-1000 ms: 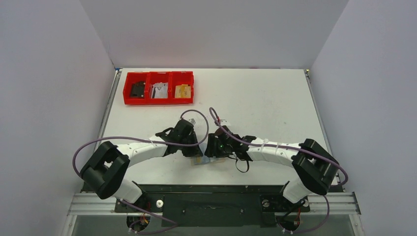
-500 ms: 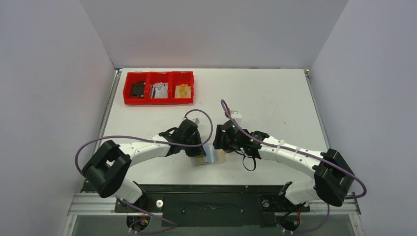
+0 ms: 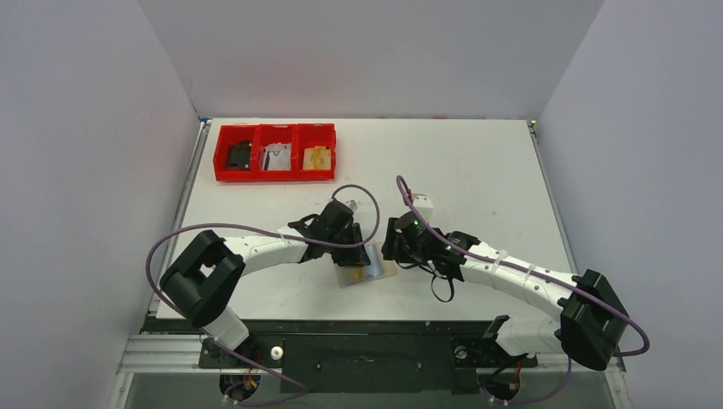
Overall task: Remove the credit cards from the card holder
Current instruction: Remove the credit card from the card holder.
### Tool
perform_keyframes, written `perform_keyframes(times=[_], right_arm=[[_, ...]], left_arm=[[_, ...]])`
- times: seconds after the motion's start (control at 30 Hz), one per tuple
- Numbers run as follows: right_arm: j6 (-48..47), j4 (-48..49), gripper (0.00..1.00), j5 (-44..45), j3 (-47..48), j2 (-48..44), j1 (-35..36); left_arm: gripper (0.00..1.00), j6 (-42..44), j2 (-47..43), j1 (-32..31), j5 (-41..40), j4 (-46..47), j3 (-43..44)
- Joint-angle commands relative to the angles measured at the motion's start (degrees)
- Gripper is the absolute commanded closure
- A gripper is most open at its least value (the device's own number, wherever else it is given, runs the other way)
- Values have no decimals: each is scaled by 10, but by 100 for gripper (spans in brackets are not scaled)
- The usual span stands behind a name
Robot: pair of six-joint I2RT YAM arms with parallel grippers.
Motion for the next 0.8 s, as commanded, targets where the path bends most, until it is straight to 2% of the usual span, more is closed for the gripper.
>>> perform_keyframes(times=[0.0,0.33,0.57,0.77], right_arm=[[5,-8,52,27,-9,-27,-4],[9,-31,53,49,-11,-56,-6],[16,-49,53,67,-16,-88,-12],[21,-56,53,73,-26,-106,-15]], left_arm=[[74,11,8,-3,15,33,38],[67,17,42,-3,23,44,76],[66,18,82,-3,36,61,101],[56,17,96,-14,47,77,117]])
